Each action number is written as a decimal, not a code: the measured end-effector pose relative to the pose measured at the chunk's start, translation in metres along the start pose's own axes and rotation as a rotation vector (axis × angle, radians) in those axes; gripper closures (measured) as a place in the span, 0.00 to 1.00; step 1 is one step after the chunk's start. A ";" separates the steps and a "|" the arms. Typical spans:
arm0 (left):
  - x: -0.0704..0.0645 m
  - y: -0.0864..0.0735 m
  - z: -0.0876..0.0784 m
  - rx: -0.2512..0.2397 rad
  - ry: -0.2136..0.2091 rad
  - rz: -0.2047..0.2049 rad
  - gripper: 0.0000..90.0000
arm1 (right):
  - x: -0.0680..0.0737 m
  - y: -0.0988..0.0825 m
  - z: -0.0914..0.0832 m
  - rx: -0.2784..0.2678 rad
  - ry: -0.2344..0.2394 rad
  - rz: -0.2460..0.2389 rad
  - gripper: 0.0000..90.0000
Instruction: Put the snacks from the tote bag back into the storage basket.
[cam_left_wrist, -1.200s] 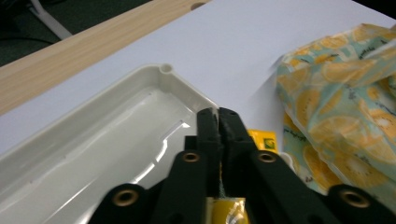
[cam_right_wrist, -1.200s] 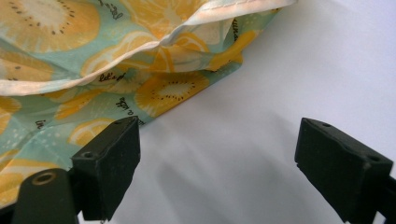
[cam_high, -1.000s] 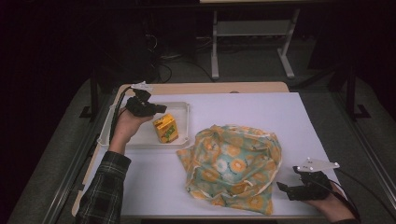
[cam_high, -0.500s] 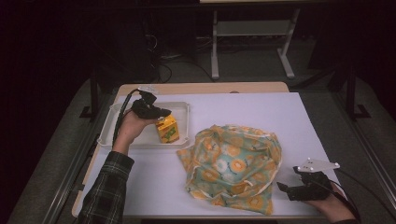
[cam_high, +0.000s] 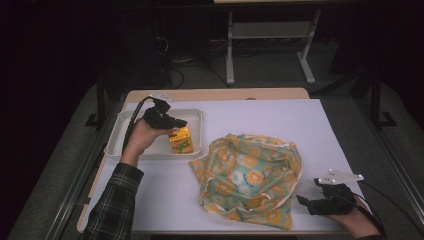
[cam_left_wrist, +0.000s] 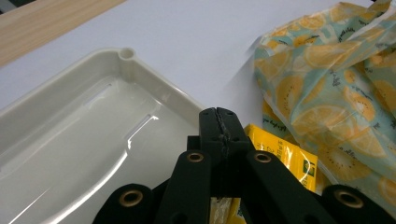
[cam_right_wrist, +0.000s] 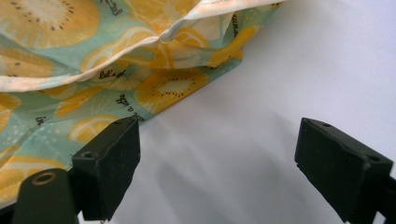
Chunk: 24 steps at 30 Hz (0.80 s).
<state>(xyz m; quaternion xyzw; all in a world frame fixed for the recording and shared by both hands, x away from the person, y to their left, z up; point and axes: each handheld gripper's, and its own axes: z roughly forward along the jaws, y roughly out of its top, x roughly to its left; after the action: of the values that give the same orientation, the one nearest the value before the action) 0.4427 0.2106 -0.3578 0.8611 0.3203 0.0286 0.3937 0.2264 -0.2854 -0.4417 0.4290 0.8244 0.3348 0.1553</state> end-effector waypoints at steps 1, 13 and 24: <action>0.000 0.000 0.000 0.002 -0.005 0.005 1.00 | 0.000 0.000 0.000 0.000 0.000 0.000 0.15; 0.002 -0.003 -0.005 0.012 -0.051 0.015 1.00 | 0.000 0.000 0.000 -0.001 -0.002 0.003 0.15; 0.003 -0.002 0.001 0.020 -0.113 0.017 1.00 | 0.001 0.000 -0.001 0.001 -0.004 0.002 0.15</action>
<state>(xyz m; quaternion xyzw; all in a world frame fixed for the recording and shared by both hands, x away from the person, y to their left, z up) 0.4439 0.2129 -0.3604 0.8679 0.2904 -0.0201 0.4024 0.2251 -0.2854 -0.4411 0.4306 0.8239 0.3336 0.1563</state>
